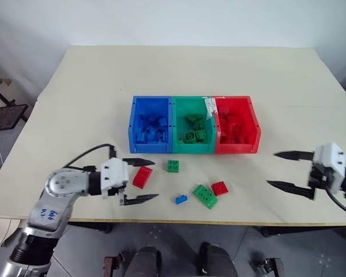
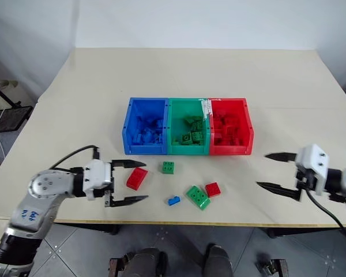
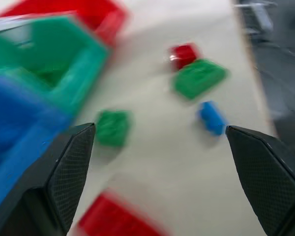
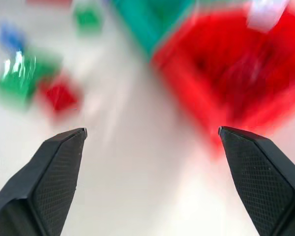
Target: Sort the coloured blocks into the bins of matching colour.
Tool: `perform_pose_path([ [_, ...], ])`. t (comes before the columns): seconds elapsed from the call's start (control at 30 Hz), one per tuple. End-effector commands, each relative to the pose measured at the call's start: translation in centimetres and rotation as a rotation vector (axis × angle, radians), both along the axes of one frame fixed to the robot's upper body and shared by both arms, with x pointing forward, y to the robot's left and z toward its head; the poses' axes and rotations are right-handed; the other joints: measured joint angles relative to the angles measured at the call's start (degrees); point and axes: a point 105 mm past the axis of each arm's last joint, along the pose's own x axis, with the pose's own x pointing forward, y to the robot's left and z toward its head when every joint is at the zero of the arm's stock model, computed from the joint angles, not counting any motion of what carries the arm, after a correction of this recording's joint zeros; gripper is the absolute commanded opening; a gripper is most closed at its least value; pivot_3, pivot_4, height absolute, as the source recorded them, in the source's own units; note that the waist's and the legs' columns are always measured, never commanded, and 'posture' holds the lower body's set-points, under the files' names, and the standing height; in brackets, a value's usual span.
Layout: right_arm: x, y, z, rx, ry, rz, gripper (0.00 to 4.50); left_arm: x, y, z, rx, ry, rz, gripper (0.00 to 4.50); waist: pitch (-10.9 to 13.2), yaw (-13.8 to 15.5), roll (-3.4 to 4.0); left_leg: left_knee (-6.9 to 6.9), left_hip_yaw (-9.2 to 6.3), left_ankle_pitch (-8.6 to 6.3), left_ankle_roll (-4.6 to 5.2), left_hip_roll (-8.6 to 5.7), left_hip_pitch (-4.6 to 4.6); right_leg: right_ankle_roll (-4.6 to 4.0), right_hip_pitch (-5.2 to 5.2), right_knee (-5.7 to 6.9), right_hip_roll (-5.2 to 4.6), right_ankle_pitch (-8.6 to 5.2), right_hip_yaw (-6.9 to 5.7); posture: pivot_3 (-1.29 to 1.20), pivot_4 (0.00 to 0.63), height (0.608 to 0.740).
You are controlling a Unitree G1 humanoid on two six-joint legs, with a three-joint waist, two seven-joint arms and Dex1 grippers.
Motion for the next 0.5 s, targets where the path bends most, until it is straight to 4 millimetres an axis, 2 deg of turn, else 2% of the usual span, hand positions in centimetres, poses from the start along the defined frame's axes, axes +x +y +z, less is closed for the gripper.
perform_pose_path([
  [0.03,0.2,-0.3,0.6,-0.088,-0.067,0.042,4.48,0.1,-0.1,0.5,0.012,-0.039,-0.03,4.5,0.0,-0.73,0.0,-0.01,0.02,0.0,0.0,0.05,0.06,-0.01,0.0,0.02,0.03,0.0,0.0,0.0,0.15,0.74],
  [0.13,0.7,1.4,0.1,-0.086,-0.059,0.116,4.48,0.3,0.0,0.4,0.027,-0.056,-0.028,4.5,0.0,-1.72,0.05,-0.1,0.03,0.01,-0.03,0.13,0.14,-0.06,0.0,0.06,0.1,0.02,0.0,0.0,0.15,0.74],
  [0.3,1.3,7.3,-0.7,-0.093,0.04,0.327,4.48,-0.4,1.0,0.3,0.045,-0.031,-0.028,4.5,0.0,-1.46,0.05,-0.06,-0.03,0.0,-0.04,0.15,0.1,-0.06,-0.02,0.07,0.11,0.02,-0.02,0.0,0.15,0.74],
  [0.37,0.9,9.4,-1.3,-0.09,0.106,0.407,4.48,-1.0,1.8,-0.1,0.057,0.031,-0.021,4.5,0.0,-1.26,0.05,-0.04,-0.05,0.0,-0.05,0.15,0.08,-0.06,-0.03,0.07,0.11,0.02,-0.02,0.0,0.15,0.74],
  [0.5,1.1,12.1,-2.4,-0.124,0.131,0.503,4.48,-1.1,3.7,-0.6,0.053,0.084,0.066,4.5,0.01,-0.53,0.03,-0.02,-0.17,-0.02,-0.06,0.13,0.0,-0.06,-0.03,0.04,0.11,0.02,-0.09,0.0,0.15,0.74],
])
